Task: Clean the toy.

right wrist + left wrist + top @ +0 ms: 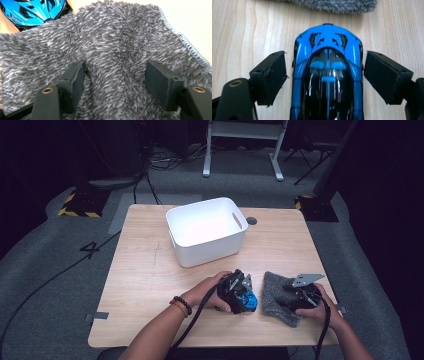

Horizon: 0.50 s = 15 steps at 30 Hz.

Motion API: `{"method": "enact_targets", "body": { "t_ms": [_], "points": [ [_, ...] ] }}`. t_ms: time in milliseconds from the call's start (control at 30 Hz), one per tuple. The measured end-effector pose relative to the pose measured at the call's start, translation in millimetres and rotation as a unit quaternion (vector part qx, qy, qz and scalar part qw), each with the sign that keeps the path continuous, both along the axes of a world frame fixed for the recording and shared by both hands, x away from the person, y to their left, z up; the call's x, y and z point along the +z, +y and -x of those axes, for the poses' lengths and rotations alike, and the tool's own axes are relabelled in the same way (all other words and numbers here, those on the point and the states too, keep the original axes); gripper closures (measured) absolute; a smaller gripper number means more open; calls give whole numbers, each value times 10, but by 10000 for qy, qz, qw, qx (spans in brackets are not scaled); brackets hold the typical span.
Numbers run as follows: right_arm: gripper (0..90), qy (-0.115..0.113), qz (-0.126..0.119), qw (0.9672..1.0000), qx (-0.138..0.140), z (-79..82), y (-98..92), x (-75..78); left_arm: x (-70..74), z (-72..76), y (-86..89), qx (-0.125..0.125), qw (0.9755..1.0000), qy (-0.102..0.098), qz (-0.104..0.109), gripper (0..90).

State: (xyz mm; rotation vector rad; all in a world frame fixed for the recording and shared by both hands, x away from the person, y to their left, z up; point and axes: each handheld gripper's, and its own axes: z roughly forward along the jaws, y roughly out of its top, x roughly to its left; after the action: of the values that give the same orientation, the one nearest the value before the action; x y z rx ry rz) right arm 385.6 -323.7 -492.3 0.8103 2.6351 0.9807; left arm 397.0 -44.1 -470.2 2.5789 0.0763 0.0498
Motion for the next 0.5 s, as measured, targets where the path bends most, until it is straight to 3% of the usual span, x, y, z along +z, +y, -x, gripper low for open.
{"method": "enact_targets", "body": {
  "t_ms": [100, 333, 500],
  "points": [
    [329, -2, 0, 10000, 1, 0, 0, 0, -36, 2, -72, -64, 9999, 69, -91, 186],
    [329, -5, 5, 10000, 10, -1, 1, 1, -59, 9, -201, -124, 9991, 4, -403, 171],
    [330, -6, 18, 10000, 25, -1, 3, 3, -91, -5, -250, -82, 9990, 43, -428, 193]
  ]
}}
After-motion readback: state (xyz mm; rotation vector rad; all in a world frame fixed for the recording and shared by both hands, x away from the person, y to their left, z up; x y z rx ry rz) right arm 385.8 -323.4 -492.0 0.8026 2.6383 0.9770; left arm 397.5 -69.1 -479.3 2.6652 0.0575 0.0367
